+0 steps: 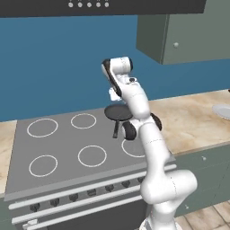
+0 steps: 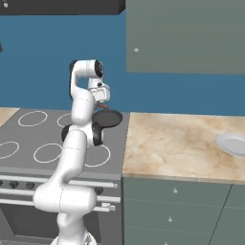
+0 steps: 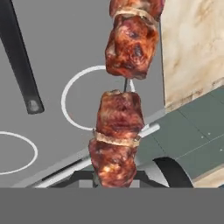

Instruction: Place the cold items (bell pepper and orange) from the fridge in one tupperware on the dining counter. Place the warm items (kebab skewer and hot dog) in the stove area in another tupperware.

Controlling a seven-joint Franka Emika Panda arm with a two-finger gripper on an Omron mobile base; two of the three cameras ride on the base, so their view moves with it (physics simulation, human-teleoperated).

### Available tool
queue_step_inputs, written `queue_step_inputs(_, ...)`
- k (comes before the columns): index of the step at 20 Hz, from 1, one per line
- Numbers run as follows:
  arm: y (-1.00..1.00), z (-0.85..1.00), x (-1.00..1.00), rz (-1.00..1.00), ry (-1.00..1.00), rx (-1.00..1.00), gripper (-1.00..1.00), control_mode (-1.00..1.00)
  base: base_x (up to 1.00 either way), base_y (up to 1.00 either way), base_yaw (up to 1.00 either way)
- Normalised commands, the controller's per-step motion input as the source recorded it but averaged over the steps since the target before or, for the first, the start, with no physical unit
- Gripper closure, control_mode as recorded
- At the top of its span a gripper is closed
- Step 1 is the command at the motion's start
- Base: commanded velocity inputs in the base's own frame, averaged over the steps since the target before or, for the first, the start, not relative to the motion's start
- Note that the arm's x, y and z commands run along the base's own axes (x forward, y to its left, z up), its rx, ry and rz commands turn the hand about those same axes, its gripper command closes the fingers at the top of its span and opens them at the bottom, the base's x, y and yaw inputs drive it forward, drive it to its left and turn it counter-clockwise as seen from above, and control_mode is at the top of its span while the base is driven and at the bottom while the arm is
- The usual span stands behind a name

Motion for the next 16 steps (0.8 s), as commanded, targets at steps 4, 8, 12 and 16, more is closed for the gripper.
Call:
queue_step_inputs(4, -0.03, 0.67, -1.00, -0.04, 0.02, 0.00, 1.00, -1.00, 0.00, 0.00, 0.00)
queue_step_inputs(8, 0.00, 0.46, -1.00, -0.04, 0.33, 0.00, 1.00, -1.00, 0.00, 0.00, 0.00)
queue_step_inputs(12, 0.00, 0.42, -1.00, -0.14, 0.56, 0.04, 1.00, -1.00, 0.00, 0.00, 0.00)
queue_step_inputs(16, 0.05, 0.46, -1.00, -0.24, 0.34, 0.08, 1.00, -1.00, 0.00, 0.00, 0.00)
